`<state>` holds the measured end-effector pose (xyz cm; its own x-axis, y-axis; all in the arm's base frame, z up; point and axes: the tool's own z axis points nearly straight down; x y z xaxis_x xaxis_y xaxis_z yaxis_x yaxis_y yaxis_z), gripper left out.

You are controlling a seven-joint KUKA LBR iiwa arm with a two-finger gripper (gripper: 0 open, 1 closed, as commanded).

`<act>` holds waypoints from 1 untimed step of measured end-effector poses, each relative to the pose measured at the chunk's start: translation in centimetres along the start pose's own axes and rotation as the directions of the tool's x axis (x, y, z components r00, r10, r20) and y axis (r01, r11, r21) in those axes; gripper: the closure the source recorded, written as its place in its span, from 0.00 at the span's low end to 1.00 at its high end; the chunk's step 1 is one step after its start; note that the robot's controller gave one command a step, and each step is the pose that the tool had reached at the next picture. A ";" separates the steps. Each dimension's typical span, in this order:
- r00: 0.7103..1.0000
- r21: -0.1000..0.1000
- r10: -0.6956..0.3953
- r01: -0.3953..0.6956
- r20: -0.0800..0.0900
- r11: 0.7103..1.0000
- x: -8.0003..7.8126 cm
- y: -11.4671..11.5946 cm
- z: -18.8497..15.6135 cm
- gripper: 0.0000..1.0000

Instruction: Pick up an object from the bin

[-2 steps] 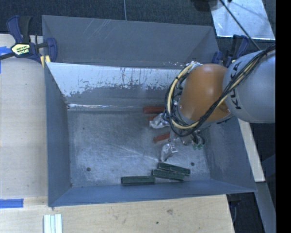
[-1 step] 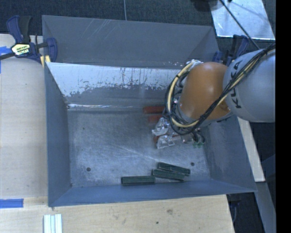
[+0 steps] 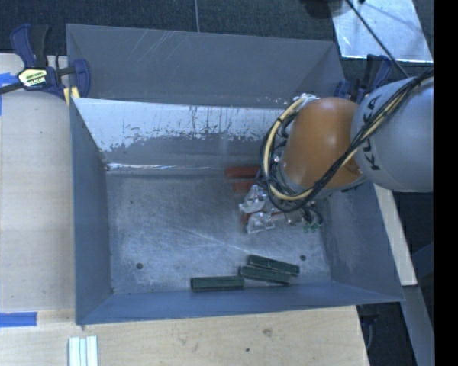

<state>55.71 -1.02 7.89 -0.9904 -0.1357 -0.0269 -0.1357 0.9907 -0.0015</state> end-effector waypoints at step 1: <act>1.000 0.001 0.017 -0.017 -0.016 1.000 -2.5 -1.4 -16.6 1.00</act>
Offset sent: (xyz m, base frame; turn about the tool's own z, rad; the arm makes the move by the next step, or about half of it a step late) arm 0.0000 0.0000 0.0000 0.0000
